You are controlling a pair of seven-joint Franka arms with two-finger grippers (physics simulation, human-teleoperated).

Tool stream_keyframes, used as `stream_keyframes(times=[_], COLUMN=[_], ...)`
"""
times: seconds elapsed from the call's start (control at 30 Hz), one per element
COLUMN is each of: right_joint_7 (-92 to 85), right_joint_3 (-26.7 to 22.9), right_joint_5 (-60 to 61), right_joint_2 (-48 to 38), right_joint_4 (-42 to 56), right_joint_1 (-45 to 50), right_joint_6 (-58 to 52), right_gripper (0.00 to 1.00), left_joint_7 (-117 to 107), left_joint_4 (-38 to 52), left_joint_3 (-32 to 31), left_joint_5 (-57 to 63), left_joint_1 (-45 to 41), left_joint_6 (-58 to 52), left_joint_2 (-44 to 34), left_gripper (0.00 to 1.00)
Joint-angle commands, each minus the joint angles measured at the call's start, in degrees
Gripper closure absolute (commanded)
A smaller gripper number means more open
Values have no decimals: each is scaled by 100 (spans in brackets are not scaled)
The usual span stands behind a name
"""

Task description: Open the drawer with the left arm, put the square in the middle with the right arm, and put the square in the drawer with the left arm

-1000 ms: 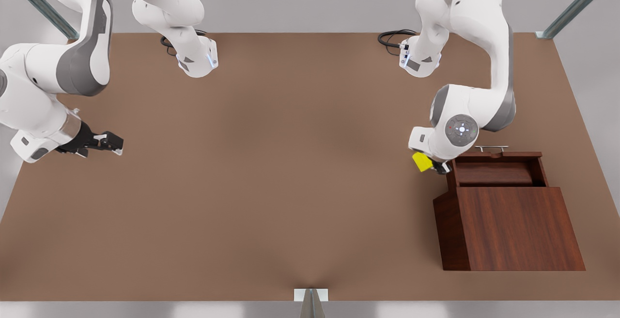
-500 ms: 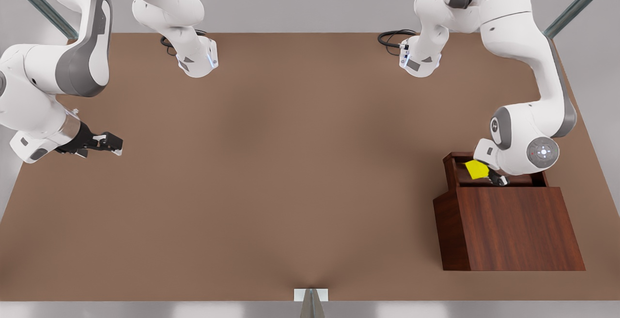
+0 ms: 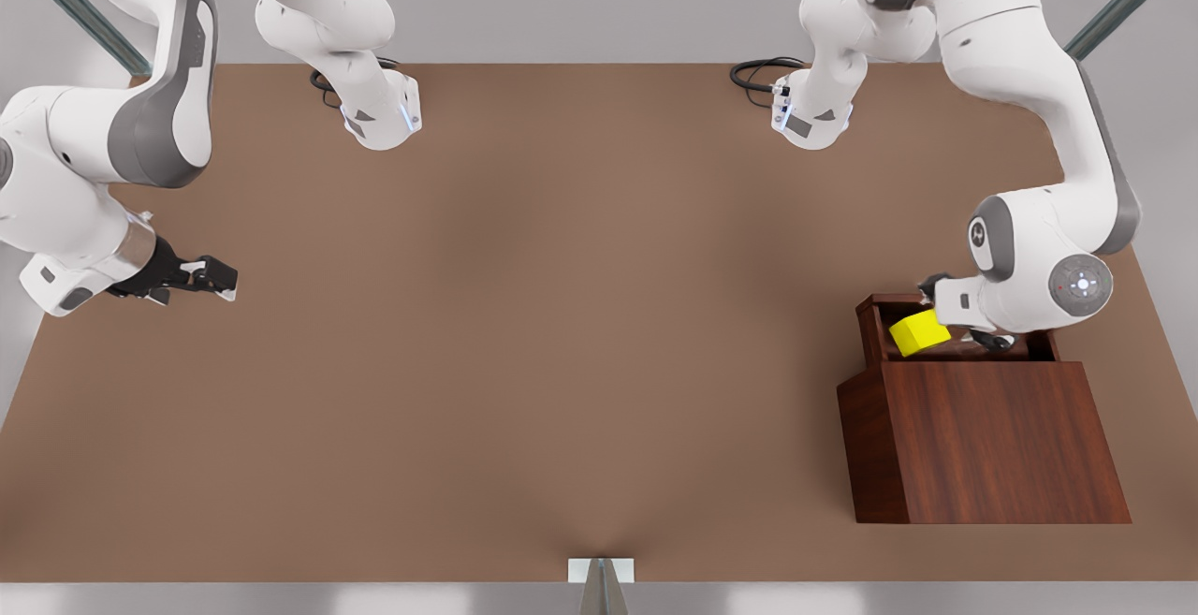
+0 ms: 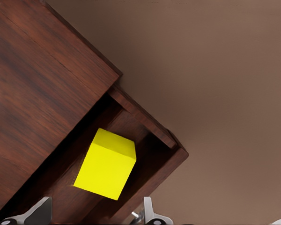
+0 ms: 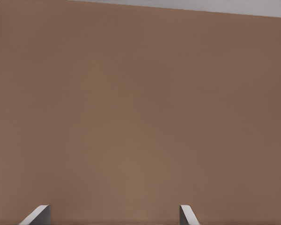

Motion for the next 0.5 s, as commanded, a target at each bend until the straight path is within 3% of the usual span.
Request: stream_keyframes(times=[0.0,0.1,0.23,0.27,0.47], right_joint_7=[4,4,4,4,4], right_joint_3=[0,0,0,0,0], right_joint_5=[0,0,0,0,-9], right_joint_2=[0,-9,-9,-9,-9], right_joint_4=[0,0,0,0,0], right_joint_1=[1,9,18,9,27], right_joint_6=[0,0,0,0,0], right_gripper=[0,0,0,0,0], left_joint_7=[-167,-2954,-4967,-5292,-5390], left_joint_4=[60,824,1625,1625,1581], left_joint_3=[-1,-334,-3156,-3595,-3807], left_joint_5=[-8,-43,791,898,977], left_joint_1=[5,48,2149,2448,2607], left_joint_6=[-48,-101,-22,-13,-22], left_joint_2=[2,63,37,-33,-253], left_gripper=[0,0,0,0,0])
